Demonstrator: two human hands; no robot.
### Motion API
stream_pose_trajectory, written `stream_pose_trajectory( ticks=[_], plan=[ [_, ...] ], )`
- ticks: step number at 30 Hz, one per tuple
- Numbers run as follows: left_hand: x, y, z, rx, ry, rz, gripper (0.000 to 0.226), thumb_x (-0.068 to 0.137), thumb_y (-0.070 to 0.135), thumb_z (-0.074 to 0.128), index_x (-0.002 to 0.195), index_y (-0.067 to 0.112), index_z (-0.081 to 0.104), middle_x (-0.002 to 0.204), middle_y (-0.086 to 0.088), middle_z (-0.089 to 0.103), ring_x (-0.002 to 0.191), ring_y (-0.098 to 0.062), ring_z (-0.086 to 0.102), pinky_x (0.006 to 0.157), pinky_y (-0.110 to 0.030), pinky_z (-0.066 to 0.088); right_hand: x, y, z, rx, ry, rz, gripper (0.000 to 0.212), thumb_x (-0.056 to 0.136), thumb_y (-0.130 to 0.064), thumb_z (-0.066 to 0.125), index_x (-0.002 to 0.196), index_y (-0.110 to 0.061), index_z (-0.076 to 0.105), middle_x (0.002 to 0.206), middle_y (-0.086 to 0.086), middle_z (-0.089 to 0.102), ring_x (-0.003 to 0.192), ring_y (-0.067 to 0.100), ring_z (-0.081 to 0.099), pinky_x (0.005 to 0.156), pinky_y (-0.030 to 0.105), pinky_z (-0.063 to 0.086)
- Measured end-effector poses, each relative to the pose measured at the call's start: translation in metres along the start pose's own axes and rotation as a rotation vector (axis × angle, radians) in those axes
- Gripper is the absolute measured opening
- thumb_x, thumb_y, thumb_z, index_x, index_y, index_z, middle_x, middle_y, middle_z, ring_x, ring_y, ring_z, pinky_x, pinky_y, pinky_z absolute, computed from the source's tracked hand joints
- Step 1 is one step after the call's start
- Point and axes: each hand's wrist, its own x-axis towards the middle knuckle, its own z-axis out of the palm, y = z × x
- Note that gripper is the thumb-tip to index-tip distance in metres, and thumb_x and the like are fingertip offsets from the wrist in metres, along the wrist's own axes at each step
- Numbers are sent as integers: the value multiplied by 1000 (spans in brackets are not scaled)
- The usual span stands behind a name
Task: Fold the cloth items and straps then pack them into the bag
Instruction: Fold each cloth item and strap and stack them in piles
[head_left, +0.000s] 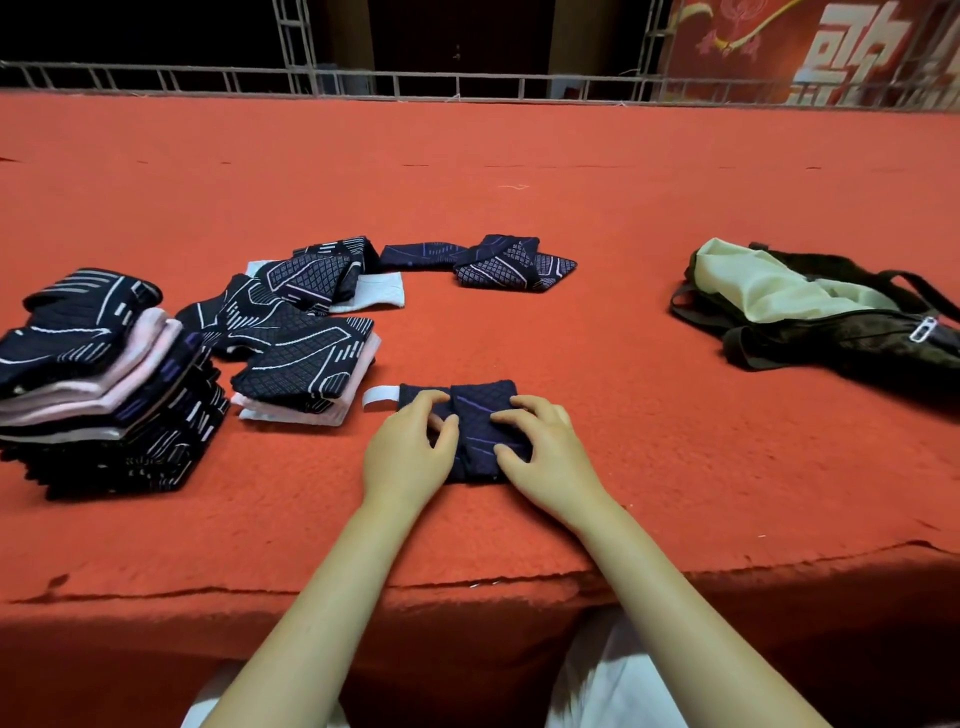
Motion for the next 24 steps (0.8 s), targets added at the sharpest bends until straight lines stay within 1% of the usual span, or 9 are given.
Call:
stream_pose_trajectory(
  ticks=[3,5,7,9,13,15,17,19,24],
  plan=[
    [7,5,-1,165,-94,-48,30,90,42,51,119,38,54,90,15,62,90,-9,60,68,-26,40,0,2,1,25,4,29,38,86,-19,62,123,-14,62,135,3,48,126,17,38,102,14,22],
    [15,9,-2,154,-219,-94,35,88,44,53,123,42,51,89,17,62,94,-8,60,73,-27,42,1,2,2,72,29,32,34,88,-18,60,121,-12,63,130,3,51,122,17,43,102,17,27],
    [22,11,0,71,-332,-136,41,86,44,58,126,44,49,84,17,60,90,-9,59,77,-29,44,2,2,0,190,86,54,26,89,-13,58,114,-11,67,119,2,56,111,15,51,97,23,38],
    [23,10,3,-18,-358,-126,42,84,39,63,124,43,51,78,15,56,80,-7,57,75,-29,44,3,2,-3,274,125,87,22,89,-7,57,108,-11,68,109,0,58,98,9,55,86,20,43],
    [15,0,7,-284,-226,-87,32,84,18,63,109,39,61,83,6,60,68,-6,51,74,-27,44,3,3,-1,240,119,56,25,85,-9,61,108,-14,67,108,-3,57,99,12,56,83,24,47],
    [14,-3,4,-431,-134,-95,32,85,6,60,104,32,64,89,3,62,74,-6,51,72,-15,42,3,3,0,202,80,40,29,84,-21,60,111,-17,66,112,-4,57,104,14,55,87,29,48],
    [14,-3,0,-570,-39,-156,31,86,-3,55,102,22,66,88,5,61,74,0,53,66,-5,39,2,2,0,183,40,33,36,83,-32,55,115,-20,65,115,-5,57,108,13,53,92,33,47],
    [13,-4,-4,-660,25,-224,29,86,-6,53,102,15,66,83,4,57,68,4,51,62,-3,38,1,1,1,158,10,14,40,83,-38,52,119,-23,63,118,-6,58,112,12,52,95,33,46],
    [11,-8,-7,-678,105,-251,27,85,-5,57,95,19,66,78,8,49,72,-2,47,64,-3,37,1,2,0,73,-15,-36,37,89,-38,57,124,-25,61,120,-6,60,113,12,48,97,30,41]
  ],
)
